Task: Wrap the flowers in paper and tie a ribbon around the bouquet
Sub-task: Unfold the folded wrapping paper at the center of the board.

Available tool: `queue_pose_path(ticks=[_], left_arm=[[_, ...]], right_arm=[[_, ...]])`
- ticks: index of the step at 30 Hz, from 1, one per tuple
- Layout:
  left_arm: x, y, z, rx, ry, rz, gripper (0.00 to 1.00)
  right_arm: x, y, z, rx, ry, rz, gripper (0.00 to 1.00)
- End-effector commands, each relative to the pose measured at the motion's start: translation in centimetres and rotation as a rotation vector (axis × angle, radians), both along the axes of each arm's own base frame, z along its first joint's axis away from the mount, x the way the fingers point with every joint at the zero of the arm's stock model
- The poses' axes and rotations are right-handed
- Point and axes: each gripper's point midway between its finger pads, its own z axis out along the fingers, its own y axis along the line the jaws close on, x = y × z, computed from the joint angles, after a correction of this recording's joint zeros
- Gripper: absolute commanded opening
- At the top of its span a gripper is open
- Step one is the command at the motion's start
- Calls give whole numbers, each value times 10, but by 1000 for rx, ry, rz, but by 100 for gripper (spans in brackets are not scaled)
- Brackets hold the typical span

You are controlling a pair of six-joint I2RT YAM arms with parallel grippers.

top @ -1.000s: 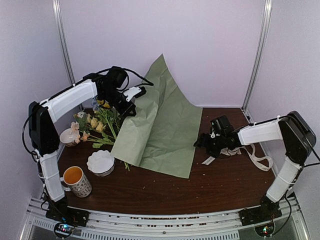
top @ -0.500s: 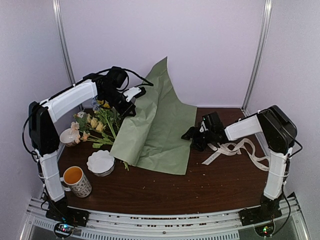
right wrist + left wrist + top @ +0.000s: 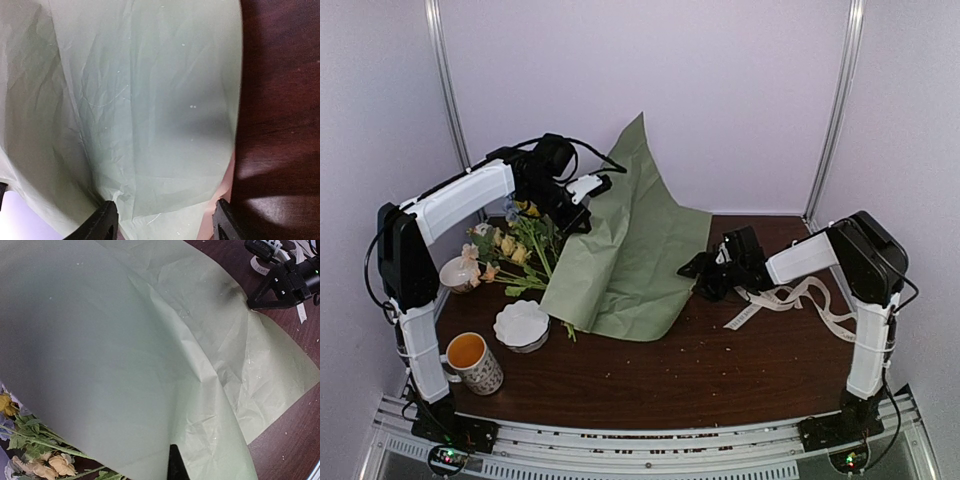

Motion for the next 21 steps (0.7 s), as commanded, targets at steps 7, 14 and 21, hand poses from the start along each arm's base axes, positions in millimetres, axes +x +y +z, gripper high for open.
queue_pose_path(ticks=[7, 14, 21], left_arm=[[1, -1, -7, 12, 1, -10, 0], [1, -1, -7, 8, 6, -10, 0], [0, -2, -6, 7, 5, -12, 0]], right_arm=[[-36, -40, -29, -214, 90, -79, 62], [-34, -10, -29, -74, 72, -17, 50], [-17, -4, -17, -132, 35, 10, 43]])
